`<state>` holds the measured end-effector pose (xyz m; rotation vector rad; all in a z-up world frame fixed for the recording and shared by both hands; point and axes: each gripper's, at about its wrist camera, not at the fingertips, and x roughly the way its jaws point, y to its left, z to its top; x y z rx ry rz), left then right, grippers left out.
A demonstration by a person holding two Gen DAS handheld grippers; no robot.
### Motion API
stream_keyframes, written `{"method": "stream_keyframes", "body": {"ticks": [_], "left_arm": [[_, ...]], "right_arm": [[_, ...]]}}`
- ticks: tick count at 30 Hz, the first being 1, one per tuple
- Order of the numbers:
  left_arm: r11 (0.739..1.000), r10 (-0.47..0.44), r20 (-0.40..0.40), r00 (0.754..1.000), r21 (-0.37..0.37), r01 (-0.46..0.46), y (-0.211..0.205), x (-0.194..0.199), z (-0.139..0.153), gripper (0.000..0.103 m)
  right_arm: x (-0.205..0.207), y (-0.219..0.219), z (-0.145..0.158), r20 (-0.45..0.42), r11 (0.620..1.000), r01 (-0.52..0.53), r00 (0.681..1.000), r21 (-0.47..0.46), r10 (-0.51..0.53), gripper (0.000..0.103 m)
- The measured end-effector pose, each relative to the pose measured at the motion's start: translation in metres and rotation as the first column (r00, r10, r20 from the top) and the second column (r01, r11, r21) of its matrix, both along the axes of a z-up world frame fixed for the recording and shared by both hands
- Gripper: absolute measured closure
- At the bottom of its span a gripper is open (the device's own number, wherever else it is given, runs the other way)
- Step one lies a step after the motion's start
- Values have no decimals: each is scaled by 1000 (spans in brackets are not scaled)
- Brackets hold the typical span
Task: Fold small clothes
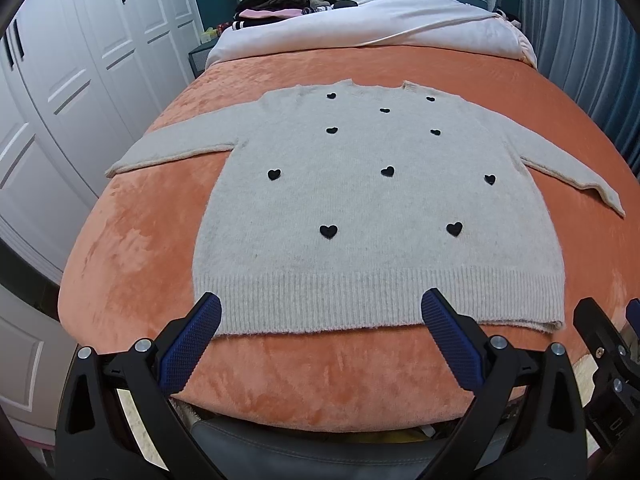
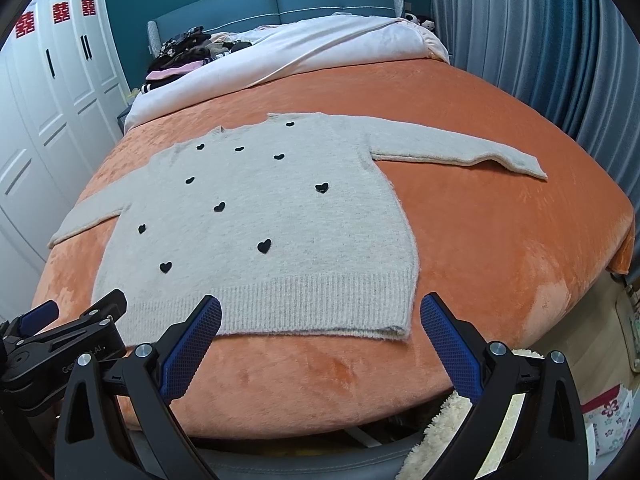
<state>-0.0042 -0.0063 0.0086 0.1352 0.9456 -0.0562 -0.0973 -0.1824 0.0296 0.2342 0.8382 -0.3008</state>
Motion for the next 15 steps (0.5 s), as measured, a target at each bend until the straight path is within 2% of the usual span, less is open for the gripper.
{"method": "stream_keyframes", "body": {"ticks": [15], "left_arm": [[1000, -18, 3, 1000, 7, 18, -3, -4, -3, 5]], "right_arm": [[3, 6, 3, 1, 1000, -10, 1000, -4, 10, 5]]}}
